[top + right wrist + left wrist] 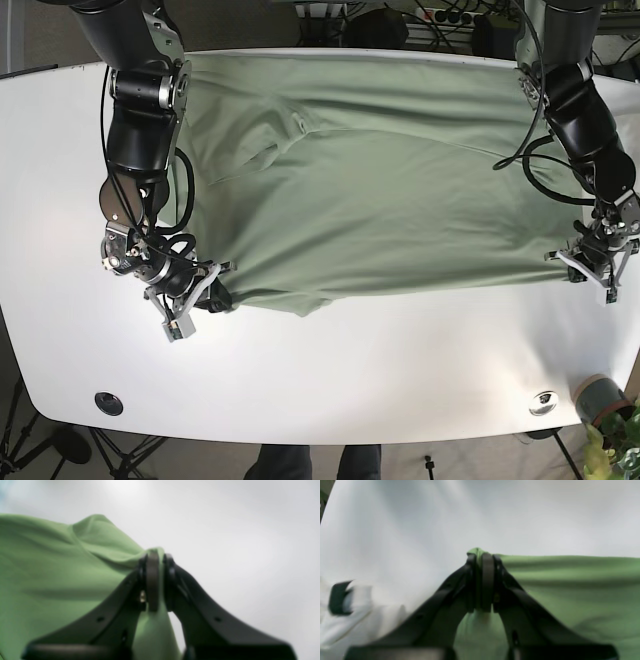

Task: Fold the T-shirt properly
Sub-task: 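Fold the grasped hem over the shirt toward the collar with both grippers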

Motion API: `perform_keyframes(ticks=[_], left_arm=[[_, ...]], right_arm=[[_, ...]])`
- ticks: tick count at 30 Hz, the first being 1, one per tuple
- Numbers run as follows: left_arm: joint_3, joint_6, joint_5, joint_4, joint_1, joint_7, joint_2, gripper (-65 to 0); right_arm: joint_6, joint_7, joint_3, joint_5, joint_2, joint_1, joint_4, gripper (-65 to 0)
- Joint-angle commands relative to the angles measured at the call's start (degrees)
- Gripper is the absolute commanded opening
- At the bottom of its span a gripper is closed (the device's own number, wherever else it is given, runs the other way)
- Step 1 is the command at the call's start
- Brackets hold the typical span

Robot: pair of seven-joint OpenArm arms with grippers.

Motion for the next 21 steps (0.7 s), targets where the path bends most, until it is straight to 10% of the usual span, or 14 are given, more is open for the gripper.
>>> perform_keyframes(ticks=[1,21], left_arm=[[-0.87,-2.05,-0.28,3.09,-1.42,0.58,-1.45,-65.0],[-1.49,-6.44,-0.19,28.76,9.66,12.62,3.82,-65.0]], right_arm=[[0.23,-0.65,0.09,1.04,0.38,1.34,4.74,-63.7],[0.23,-12.6,0.53,1.56,0.47,-10.61,31.9,-63.7]])
